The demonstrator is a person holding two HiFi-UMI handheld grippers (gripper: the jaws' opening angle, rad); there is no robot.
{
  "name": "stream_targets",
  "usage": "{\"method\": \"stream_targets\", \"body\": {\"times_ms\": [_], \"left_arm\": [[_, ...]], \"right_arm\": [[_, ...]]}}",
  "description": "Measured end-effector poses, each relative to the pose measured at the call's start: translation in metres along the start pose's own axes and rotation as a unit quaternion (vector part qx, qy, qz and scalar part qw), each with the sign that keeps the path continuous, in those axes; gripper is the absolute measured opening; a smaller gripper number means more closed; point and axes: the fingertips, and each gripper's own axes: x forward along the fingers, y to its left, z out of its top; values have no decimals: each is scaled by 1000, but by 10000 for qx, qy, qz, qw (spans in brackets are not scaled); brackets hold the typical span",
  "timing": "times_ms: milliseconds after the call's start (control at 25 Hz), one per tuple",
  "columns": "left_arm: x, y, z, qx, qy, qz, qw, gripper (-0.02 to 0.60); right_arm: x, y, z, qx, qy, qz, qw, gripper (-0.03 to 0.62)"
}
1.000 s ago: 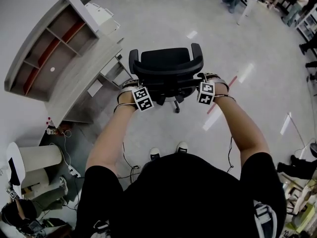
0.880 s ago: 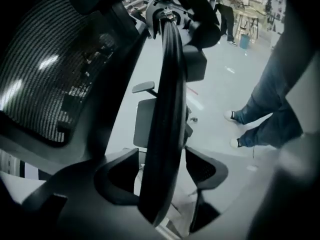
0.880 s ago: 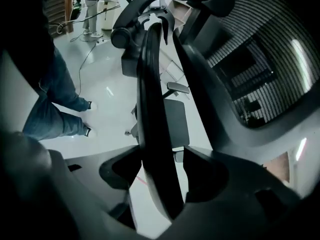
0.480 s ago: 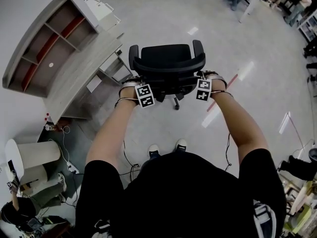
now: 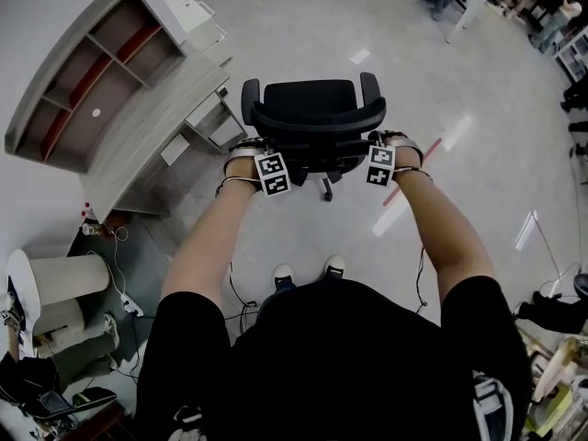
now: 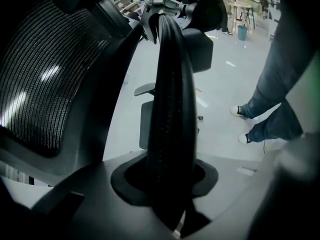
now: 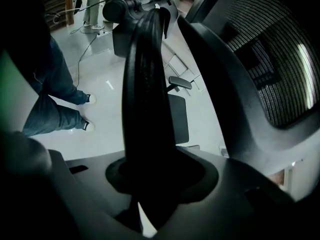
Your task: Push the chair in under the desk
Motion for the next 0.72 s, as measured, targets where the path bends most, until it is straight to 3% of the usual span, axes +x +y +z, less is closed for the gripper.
{"method": "stream_targets", "body": {"times_ms": [720], "left_arm": [[-36, -61, -17, -90, 69, -116, 9999, 109]], "right_arm": [[-31, 56, 20, -112, -31, 3, 9999, 129]]}}
